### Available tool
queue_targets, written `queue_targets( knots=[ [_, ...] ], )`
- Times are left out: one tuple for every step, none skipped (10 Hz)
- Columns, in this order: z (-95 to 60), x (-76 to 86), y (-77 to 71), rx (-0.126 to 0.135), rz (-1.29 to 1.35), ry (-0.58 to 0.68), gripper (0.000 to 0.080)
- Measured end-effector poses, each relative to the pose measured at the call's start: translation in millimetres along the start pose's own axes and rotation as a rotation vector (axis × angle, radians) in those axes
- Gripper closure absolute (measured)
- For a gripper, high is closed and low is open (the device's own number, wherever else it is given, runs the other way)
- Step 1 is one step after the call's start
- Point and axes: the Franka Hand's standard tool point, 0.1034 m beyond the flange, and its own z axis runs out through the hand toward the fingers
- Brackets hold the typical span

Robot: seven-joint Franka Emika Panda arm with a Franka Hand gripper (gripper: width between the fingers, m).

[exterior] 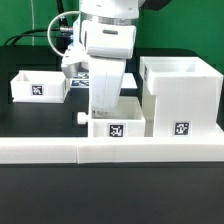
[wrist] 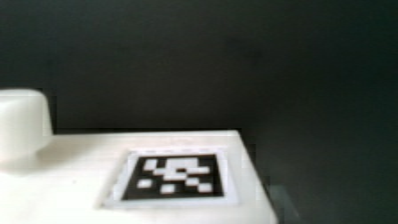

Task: Assemble drawer

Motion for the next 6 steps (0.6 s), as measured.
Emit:
queue_targets(
  knots=[
    [0.3,0.7,-0.2,0.000,0.000,0.000,0.0757],
    [0.6,3.3,-0.4,0.001,-0.004,0.002,0.0757],
    [0.9,6.4,-0.6,0.002,-0.008,0.004,0.0757],
    [1.4,9.3,-0.9,0.003,-0.007,0.007,0.0757],
    [1.4,10.5,-1.0,0.003,0.002,0.008,0.0757],
    [1.3,10.1,-0.7,0.002,0.014,0.008,0.0757]
  ],
)
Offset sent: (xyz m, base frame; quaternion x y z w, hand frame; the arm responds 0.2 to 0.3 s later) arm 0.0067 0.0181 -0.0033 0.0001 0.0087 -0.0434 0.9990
